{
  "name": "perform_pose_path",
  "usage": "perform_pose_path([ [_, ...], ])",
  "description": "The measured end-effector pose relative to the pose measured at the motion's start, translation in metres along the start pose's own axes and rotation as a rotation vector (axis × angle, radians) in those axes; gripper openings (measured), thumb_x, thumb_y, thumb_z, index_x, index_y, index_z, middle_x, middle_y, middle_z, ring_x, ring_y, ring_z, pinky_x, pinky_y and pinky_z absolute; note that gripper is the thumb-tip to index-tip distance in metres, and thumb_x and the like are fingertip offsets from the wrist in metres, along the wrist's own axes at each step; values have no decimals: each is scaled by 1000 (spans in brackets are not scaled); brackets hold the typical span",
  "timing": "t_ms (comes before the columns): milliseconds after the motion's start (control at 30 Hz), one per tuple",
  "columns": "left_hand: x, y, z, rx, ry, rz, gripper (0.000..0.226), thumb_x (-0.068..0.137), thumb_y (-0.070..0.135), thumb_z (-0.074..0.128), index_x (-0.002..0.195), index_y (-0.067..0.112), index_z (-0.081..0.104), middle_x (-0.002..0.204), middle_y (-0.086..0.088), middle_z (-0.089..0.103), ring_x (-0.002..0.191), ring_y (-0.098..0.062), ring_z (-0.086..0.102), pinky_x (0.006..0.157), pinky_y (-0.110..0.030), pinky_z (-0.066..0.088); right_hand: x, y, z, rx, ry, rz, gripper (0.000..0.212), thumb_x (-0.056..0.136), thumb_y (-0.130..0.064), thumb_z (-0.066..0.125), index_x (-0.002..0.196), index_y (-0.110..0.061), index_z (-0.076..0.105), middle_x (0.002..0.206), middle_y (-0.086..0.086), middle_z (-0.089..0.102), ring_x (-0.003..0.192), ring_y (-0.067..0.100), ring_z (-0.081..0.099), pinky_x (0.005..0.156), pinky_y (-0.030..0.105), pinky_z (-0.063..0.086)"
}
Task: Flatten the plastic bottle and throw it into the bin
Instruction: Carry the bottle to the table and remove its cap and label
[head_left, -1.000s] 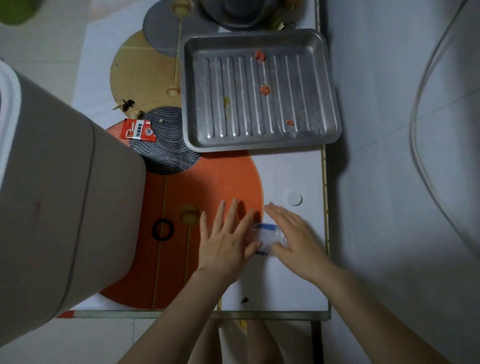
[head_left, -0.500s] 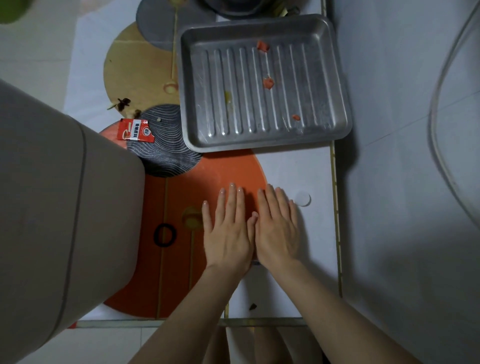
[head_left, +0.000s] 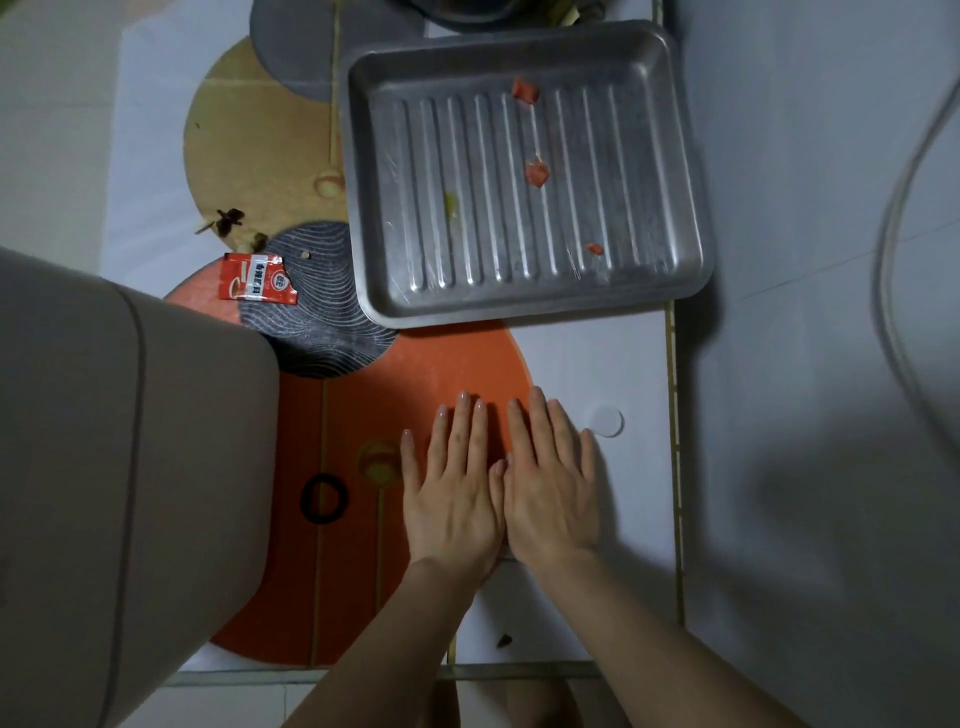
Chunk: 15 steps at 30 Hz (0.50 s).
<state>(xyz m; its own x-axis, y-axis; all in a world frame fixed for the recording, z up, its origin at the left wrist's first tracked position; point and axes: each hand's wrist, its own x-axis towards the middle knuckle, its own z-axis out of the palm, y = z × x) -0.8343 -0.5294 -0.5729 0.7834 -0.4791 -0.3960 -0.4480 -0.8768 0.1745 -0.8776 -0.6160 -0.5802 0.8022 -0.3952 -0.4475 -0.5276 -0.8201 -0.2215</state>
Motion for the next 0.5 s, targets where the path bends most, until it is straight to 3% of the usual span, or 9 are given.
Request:
perform_pose_path([
  [133, 3, 0, -1, 27, -22, 4, 57, 93, 36, 16, 147, 17, 21, 157, -3, 21, 144, -23, 21, 113, -47, 0, 1, -2, -1, -22, -11, 5, 66, 94, -41, 30, 142, -25, -12, 157, 3, -3, 146, 26, 5, 117, 54, 14],
  [333, 6, 1, -2, 35, -57, 11, 57, 92, 34, 22, 145, 16, 29, 154, -6, 30, 141, -25, 31, 112, -49, 10, 2, -7, -9, -88, 25, 36, 75, 84, -40, 59, 144, -20, 17, 153, 8, 30, 140, 29, 31, 104, 57, 39],
  [500, 7, 1, 1, 19, -74, 4, 57, 92, 33, 23, 145, 14, 29, 154, -7, 30, 141, -26, 30, 112, -50, 11, 4, -8, -9, -137, 43, 43, 80, 78, -43, 65, 142, -19, 22, 150, 9, 38, 136, 29, 38, 100, 56, 44],
])
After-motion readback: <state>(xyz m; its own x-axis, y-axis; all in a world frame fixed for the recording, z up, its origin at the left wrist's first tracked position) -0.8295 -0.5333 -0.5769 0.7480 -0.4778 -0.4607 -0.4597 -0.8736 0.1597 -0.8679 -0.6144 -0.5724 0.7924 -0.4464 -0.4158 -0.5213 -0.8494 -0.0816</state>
